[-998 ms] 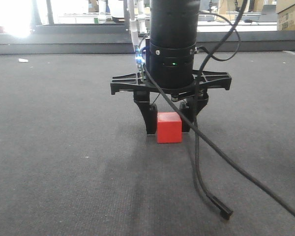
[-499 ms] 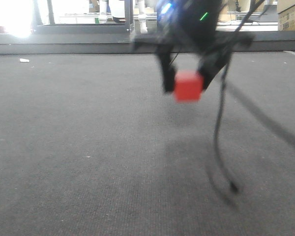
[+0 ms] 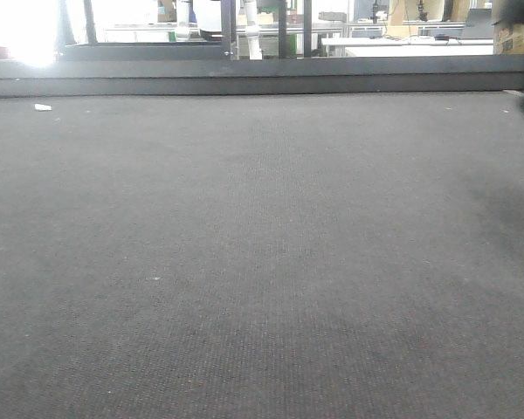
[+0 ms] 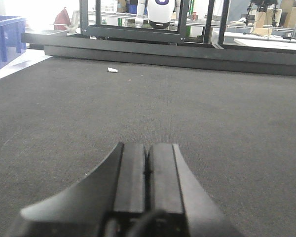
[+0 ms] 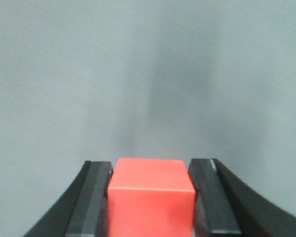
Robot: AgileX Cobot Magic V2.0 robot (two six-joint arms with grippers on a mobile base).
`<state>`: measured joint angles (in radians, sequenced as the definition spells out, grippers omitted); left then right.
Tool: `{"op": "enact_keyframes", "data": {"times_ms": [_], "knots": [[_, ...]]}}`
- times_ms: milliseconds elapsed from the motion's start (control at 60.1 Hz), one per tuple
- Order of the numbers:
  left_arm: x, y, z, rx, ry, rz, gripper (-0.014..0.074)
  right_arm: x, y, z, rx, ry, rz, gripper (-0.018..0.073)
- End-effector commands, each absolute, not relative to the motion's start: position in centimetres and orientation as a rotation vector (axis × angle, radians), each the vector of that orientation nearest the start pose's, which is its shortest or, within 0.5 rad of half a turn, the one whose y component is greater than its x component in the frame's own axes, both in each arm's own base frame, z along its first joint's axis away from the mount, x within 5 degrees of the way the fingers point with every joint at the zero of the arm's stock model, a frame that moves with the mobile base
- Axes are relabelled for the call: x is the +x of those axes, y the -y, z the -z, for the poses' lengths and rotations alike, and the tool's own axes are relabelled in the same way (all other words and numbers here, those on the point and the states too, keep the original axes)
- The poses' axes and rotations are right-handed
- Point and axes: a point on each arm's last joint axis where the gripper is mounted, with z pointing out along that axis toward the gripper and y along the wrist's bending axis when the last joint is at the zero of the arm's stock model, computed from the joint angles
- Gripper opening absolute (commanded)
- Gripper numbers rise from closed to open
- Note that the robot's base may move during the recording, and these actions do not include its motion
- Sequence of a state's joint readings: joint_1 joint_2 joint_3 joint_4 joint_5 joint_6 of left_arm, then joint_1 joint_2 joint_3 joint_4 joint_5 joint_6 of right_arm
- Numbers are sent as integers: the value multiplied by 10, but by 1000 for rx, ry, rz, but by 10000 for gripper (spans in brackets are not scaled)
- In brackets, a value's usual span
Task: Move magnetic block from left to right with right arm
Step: 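Raise the held red cube with the right gripper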
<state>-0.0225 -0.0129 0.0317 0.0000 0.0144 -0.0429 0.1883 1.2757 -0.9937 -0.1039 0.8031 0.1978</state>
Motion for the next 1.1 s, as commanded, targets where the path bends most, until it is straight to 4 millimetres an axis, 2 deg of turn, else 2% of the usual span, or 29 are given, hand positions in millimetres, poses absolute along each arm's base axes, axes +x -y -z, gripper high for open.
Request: {"op": "enact_keyframes", "data": {"times_ms": [0, 83, 266, 466, 682, 899, 1082], "knots": [[55, 1, -207, -16, -1424, 59, -116, 227, -25, -313, -55, -2419, -14, 140], [55, 1, -207, -16, -1424, 59, -116, 203, -18, -304, -49, -2398, -10, 140], [55, 1, -207, -16, -1424, 59, -116, 153, -13, -300, -60, -2295, -31, 140], [55, 1, -207, -16, -1424, 59, -116, 105, -8, -307, -49, -2140, -47, 140], [55, 1, -207, -16, -1424, 59, -116, 55, -2, -324, -36, -1921, -64, 140], [55, 1, -207, -16, -1424, 59, -116, 16, 2, -332, -27, -1729, -78, 140], [55, 1, -207, -16, -1424, 59, -116, -3, 4, -335, -22, -1624, -86, 140]]}}
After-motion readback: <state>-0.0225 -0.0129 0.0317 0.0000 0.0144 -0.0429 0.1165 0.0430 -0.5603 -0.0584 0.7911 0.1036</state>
